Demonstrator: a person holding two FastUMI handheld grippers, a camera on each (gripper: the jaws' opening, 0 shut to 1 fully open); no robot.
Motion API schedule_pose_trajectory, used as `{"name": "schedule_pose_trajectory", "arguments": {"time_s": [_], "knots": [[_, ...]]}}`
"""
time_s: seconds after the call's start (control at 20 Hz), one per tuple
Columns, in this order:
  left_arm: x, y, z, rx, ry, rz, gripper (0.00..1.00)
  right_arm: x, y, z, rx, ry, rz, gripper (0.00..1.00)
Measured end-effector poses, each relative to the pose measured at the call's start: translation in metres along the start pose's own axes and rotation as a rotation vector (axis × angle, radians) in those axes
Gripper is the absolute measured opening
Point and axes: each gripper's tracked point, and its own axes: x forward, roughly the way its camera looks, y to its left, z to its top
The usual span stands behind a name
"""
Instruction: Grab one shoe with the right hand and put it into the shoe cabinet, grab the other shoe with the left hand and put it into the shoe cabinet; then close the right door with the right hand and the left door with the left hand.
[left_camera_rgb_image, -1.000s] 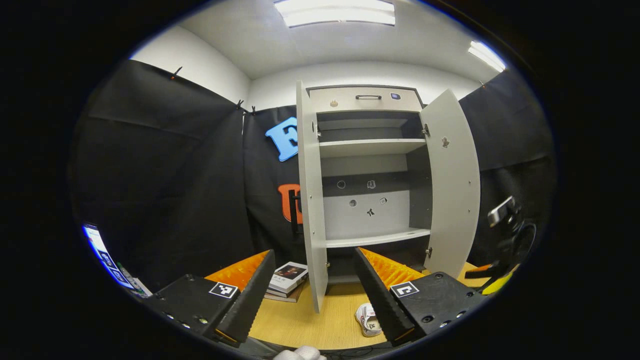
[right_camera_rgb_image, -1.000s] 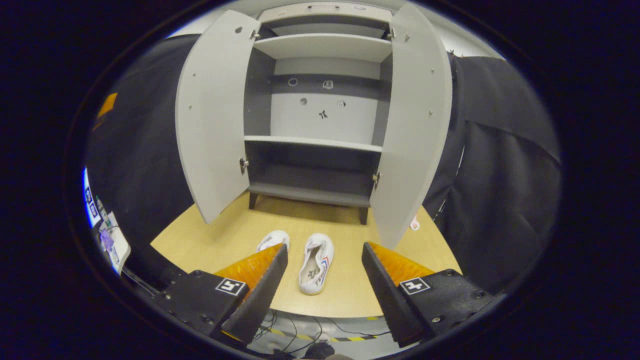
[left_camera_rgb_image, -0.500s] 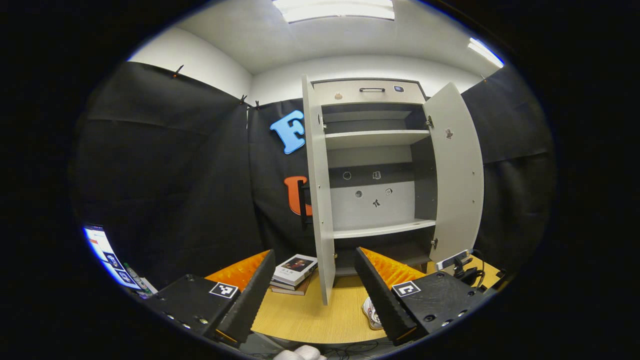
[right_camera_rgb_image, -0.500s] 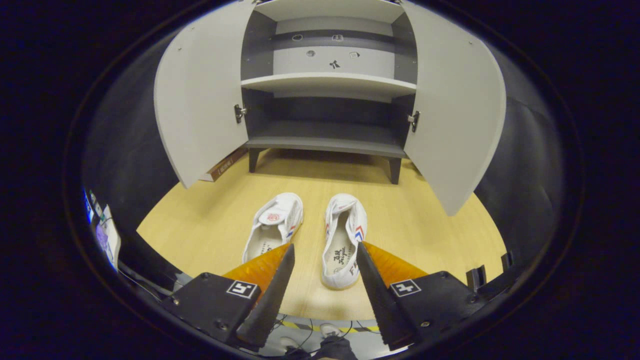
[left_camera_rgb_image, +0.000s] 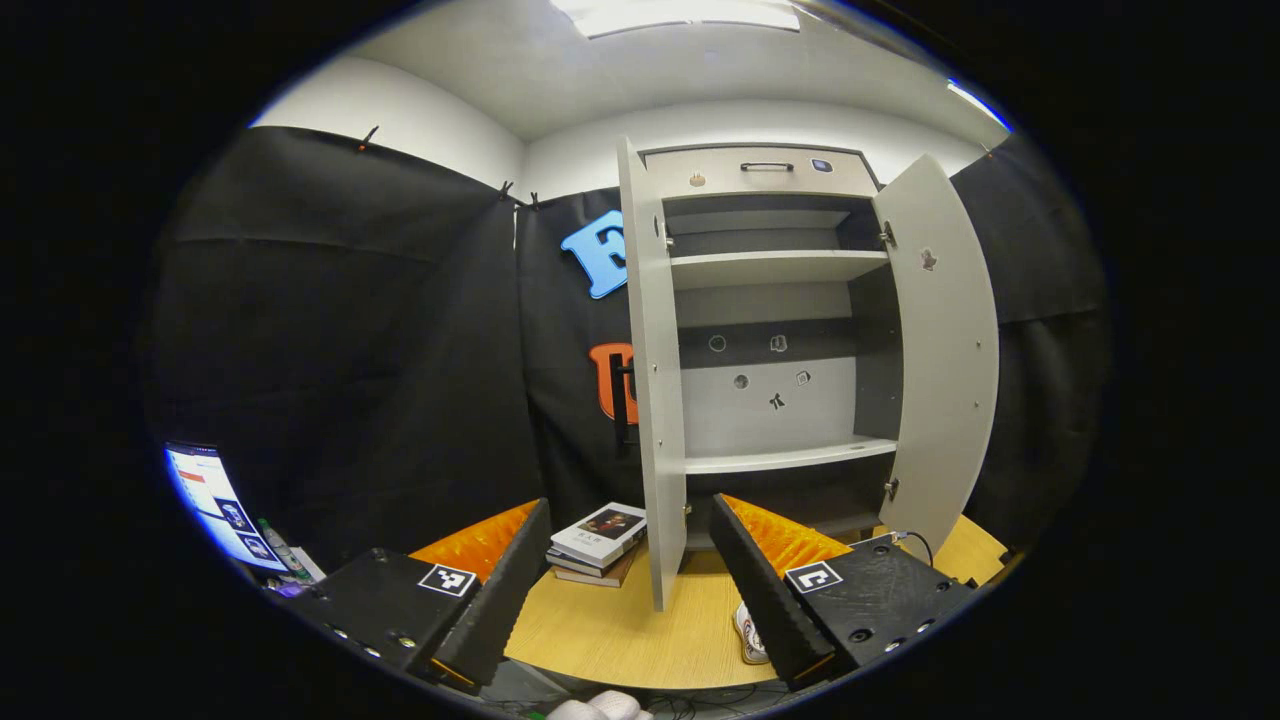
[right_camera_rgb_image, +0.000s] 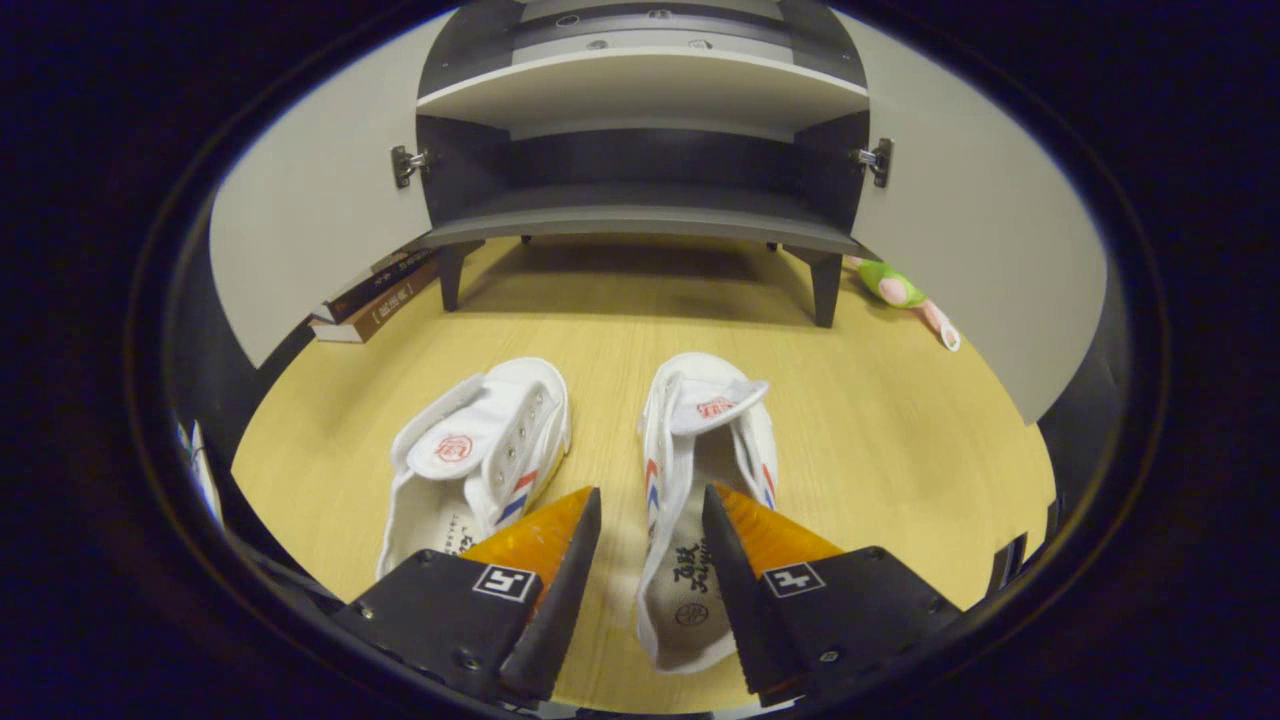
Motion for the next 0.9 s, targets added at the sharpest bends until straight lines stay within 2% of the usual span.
{"name": "schedule_pose_trajectory", "arguments": {"time_s": [0.05,0.1,0.15,0.25,0.35,0.4,0.45,0.5,0.55,0.6,0.7,0.9], "knots": [[0.003,-0.002,0.0,-0.002,0.003,0.005,0.96,0.007,0.001,0.003,0.007,-0.007,0.005,0.67],[0.006,-0.004,-0.001,-0.004,0.007,0.007,0.96,0.012,0.001,0.006,0.011,-0.009,0.013,0.6],[0.01,-0.005,-0.002,-0.005,0.01,0.009,0.96,0.019,0.002,0.008,0.011,-0.005,0.019,0.65],[0.016,-0.008,-0.002,-0.002,0.015,0.016,0.96,0.03,0.0,0.013,0.019,-0.005,0.025,0.62],[0.022,-0.013,-0.001,-0.002,0.017,0.019,0.96,0.036,-0.007,0.019,0.039,-0.012,0.016,0.54],[0.024,-0.015,0.0,-0.004,0.019,0.019,0.96,0.037,-0.008,0.021,0.056,-0.007,0.028,0.41],[0.027,-0.018,-0.001,-0.009,0.021,0.018,0.96,0.037,-0.005,0.018,0.07,0.005,0.056,0.35],[0.029,-0.021,-0.001,-0.012,0.021,0.015,0.96,0.038,-0.003,0.019,0.064,0.009,0.068,0.22],[0.031,-0.023,-0.001,-0.012,0.02,0.014,0.96,0.036,-0.002,0.018,0.045,0.017,0.084,0.2],[0.033,-0.024,0.0,-0.012,0.018,0.014,0.96,0.036,-0.002,0.017,0.027,0.027,0.091,0.12],[0.036,-0.027,0.003,-0.018,0.008,0.009,0.96,0.033,-0.004,0.018,0.029,0.05,0.101,0.07],[0.039,-0.031,0.005,-0.027,-0.006,-0.003,0.96,0.006,-0.007,0.038,0.049,0.029,0.123,0.07]]}}
